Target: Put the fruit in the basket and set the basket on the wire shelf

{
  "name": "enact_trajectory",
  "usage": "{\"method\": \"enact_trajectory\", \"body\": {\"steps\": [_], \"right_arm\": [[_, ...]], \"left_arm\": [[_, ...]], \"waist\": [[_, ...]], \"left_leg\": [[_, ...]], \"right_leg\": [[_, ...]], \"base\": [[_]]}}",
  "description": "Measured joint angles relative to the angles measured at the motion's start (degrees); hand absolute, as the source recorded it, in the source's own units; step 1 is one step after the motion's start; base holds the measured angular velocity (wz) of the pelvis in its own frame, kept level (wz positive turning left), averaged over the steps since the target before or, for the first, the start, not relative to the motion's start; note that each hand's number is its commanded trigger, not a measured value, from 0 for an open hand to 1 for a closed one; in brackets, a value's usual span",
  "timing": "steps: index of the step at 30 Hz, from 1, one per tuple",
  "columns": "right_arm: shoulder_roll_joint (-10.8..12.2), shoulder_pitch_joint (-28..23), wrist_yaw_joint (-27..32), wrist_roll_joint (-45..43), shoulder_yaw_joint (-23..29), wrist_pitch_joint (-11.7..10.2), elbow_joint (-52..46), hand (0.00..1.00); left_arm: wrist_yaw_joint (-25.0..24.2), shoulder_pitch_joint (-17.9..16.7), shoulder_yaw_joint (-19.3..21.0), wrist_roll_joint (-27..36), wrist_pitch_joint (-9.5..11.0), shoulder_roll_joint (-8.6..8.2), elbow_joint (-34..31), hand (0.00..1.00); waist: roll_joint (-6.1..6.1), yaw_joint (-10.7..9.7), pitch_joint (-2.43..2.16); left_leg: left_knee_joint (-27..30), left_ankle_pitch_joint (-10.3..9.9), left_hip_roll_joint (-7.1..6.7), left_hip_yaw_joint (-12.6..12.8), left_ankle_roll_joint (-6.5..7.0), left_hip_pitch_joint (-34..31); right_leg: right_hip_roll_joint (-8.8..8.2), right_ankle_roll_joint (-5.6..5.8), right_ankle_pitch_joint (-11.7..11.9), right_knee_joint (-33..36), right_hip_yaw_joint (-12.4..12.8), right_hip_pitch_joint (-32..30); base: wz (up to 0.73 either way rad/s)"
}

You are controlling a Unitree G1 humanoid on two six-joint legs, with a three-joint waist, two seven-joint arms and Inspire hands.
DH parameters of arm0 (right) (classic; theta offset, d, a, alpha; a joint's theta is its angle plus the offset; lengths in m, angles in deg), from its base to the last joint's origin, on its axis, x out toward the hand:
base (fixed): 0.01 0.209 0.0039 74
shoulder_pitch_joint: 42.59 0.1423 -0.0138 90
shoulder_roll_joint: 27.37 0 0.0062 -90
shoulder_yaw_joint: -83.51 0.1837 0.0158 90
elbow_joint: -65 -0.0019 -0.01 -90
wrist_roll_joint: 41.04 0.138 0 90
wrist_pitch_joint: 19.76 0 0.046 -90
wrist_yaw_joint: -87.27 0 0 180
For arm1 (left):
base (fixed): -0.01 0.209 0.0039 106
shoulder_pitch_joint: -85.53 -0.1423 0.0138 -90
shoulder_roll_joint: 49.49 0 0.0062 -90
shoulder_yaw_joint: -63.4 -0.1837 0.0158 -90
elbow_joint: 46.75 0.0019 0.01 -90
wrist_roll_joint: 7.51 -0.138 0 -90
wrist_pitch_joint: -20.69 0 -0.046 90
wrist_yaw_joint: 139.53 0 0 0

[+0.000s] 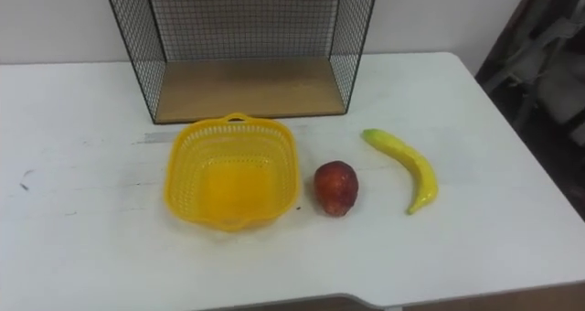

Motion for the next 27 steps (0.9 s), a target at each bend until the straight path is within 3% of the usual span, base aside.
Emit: {"method": "enact_trajectory", "body": {"steps": [2,6,11,12,16,21,27], "right_arm": [[-0.67,-0.17,2.77,0.13,2.22,-0.96,-4.91,0.0],[-2.11,0.99,11.84,-0.25,5.71,-5.21,-17.66,0.0],[-1.92,0.78,22.14,-10.9,5.38,-7.47,-37.58,0.0],[-2.04,0.89,24.42,-12.77,5.41,-8.79,-40.92,0.0],[-1.96,1.54,31.29,-25.28,3.92,-11.05,-52.92,0.0],[-1.99,1.39,35.04,-35.43,0.27,-12.89,-63.22,0.0],[-3.16,0.66,32.69,-42.57,-5.45,-13.77,-73.47,0.0]], "left_arm": [[0.68,-1.24,0.11,-0.08,0.91,0.08,-1.9,0.0],[1.41,-1.46,0.42,-0.04,1.18,0.36,-3.38,0.0],[1.43,-2.34,-0.39,0.02,1.69,0.02,-5.9,0.0],[1.44,-2.32,-0.33,0.01,1.73,0.06,-6.4,0.0],[1.4,-2.2,-1.24,-0.12,3.8,0.24,-6.7,0.0],[1.63,-2.21,-3.58,-0.05,4.72,0.44,-6.45,0.0],[1.59,-3.07,-6.36,-0.04,4.73,0.57,-6.49,0.0]], "waist": [[-0.24,-0.34,-0.04],[-0.58,-0.45,-0.12],[-0.59,-0.19,-0.25],[-0.67,0.11,-0.25],[-0.55,0.7,-0.13],[-0.9,1.34,-0.01],[-0.79,2.11,-0.06]], "left_leg": [[-0.02,0.0,-0.02,0.03,0.0,0.0],[-0.03,0.0,-0.03,0.18,0.0,-0.62],[0.17,0.06,0.03,1.15,-0.01,-1.95],[0.33,0.06,0.05,1.32,-0.02,-1.9],[0.41,0.07,0.05,1.89,-0.02,-1.78],[0.47,0.07,0.01,1.97,-0.02,-2.63],[0.46,0.07,0.05,1.96,-0.02,-2.76]], "right_leg": [[0.04,0.0,0.0,0.0,0.2,-0.05],[0.26,0.02,0.01,0.19,1.06,-0.89],[0.33,-0.02,0.08,0.81,1.44,-2.15],[0.38,-0.03,0.09,0.91,1.72,-2.16],[0.42,-0.03,0.09,1.19,2.06,-2.41],[0.39,-0.03,0.09,1.57,2.29,-3.49],[0.42,-0.05,0.13,1.15,2.26,-4.15]], "base": [[-0.06],[-0.03],[-0.07],[-0.09],[-0.08],[-0.03],[0.0]]}}
